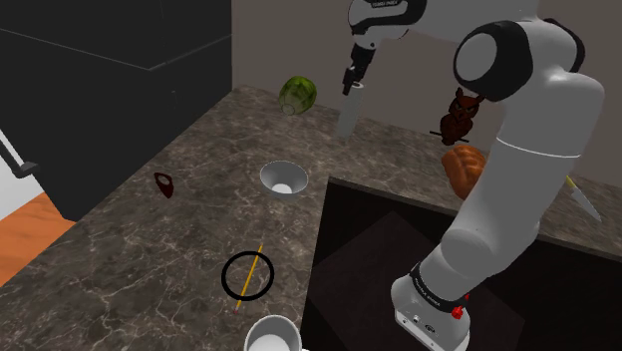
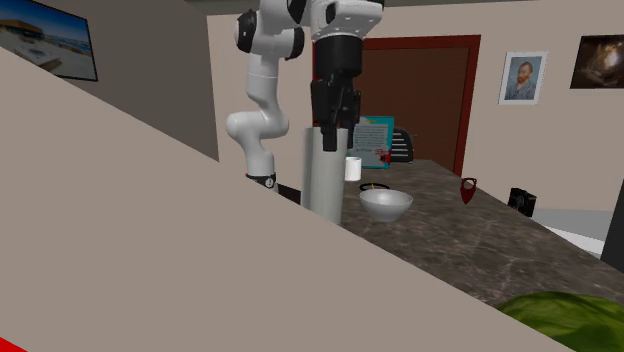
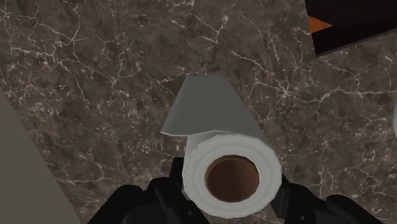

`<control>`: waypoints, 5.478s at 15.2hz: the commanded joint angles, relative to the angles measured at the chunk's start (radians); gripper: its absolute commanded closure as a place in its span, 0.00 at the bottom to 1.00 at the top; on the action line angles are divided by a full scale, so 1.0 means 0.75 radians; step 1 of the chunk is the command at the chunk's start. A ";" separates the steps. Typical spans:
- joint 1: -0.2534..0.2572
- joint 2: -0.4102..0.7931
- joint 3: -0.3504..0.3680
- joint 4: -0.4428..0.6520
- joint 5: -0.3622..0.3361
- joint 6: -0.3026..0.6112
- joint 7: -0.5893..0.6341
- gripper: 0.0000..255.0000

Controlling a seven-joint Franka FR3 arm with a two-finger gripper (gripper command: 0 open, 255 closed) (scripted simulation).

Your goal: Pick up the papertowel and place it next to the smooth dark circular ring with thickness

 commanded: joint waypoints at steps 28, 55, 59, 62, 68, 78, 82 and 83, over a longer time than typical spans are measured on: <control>0.408 -0.746 0.430 -0.572 -0.133 -0.188 0.853 1.00; 0.749 -0.373 1.020 0.147 -0.194 -0.597 1.766 1.00; 0.861 -0.184 1.104 0.403 -0.301 -0.708 1.927 1.00; 0.959 -0.057 1.136 0.566 -0.380 -0.772 2.018 1.00; 0.910 -0.137 1.128 0.351 -0.328 -0.624 2.007 1.00; 0.869 -0.215 1.117 0.076 -0.282 -0.413 1.998 1.00; 0.861 -0.232 1.113 -0.015 -0.273 -0.335 1.998 1.00; 0.860 -0.235 1.113 -0.037 -0.272 -0.317 1.998 1.00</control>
